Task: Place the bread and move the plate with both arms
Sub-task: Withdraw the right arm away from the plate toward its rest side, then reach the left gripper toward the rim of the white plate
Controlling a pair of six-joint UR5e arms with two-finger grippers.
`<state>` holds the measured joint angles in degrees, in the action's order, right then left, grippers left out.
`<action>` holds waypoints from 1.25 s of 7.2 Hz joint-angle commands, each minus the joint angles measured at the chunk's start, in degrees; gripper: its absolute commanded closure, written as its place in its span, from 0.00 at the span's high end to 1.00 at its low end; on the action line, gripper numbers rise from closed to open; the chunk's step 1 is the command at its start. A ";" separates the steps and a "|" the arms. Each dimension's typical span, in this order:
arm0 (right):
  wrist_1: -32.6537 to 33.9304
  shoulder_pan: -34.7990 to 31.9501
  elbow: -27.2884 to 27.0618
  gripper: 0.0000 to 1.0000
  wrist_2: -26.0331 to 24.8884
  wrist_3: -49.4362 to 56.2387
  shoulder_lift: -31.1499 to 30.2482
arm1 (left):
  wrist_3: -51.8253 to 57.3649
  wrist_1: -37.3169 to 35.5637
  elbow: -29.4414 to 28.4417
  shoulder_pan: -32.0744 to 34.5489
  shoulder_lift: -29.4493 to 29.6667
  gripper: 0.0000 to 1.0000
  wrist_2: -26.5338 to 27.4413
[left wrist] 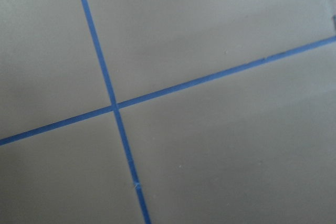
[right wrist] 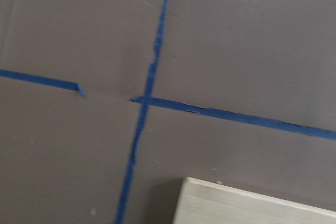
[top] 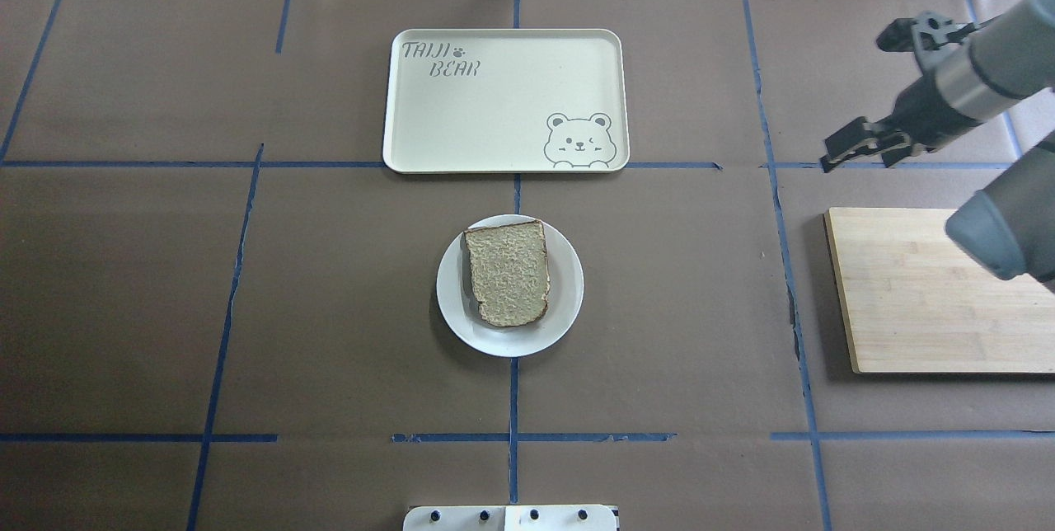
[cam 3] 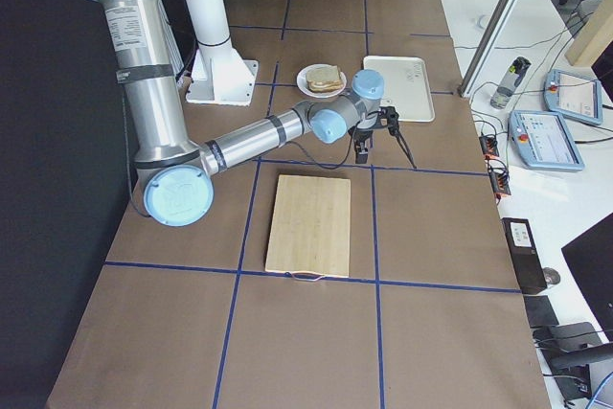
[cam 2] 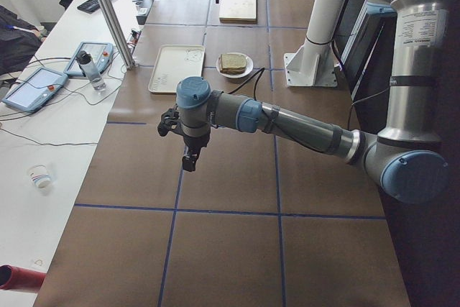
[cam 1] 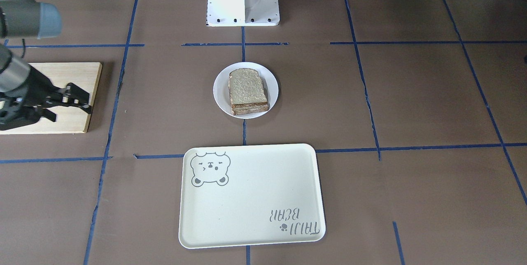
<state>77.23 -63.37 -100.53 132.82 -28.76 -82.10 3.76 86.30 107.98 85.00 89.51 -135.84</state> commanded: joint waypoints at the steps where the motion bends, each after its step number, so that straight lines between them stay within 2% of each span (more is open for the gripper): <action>1: 11.29 -12.43 -0.63 1.00 2.09 27.93 -5.00 | -2.00 4.30 1.35 -4.55 -0.21 1.00 -3.35; 2: 17.63 -17.62 -0.63 1.00 1.74 39.80 -6.05 | -2.26 4.49 1.44 -7.28 0.23 1.00 -6.51; 3: 21.44 -22.54 -0.02 1.00 1.48 49.23 -8.58 | -8.27 6.06 2.57 -8.96 0.40 1.00 -8.37; 4: 24.26 -25.72 -0.28 1.00 1.21 51.50 -10.00 | -19.03 11.65 3.63 -11.93 0.41 1.00 -8.57; 5: 23.68 -26.54 -0.72 1.00 1.47 50.74 -14.80 | -33.41 22.06 3.64 -16.31 0.41 1.00 -8.57; 6: 20.63 -26.54 1.37 1.00 1.74 50.73 -16.07 | -48.69 33.65 2.77 -22.53 0.49 1.00 -7.78; 7: 16.33 -26.54 2.96 1.00 1.74 50.65 -17.73 | -60.68 43.07 2.67 -27.64 0.58 1.00 -4.64; 9: 15.50 -26.54 3.23 1.00 1.74 50.38 -18.54 | -81.79 52.54 2.67 -38.19 4.25 1.00 5.96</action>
<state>93.61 -89.87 -97.68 134.55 21.75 -100.06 -64.97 132.69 110.74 53.45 91.46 -136.37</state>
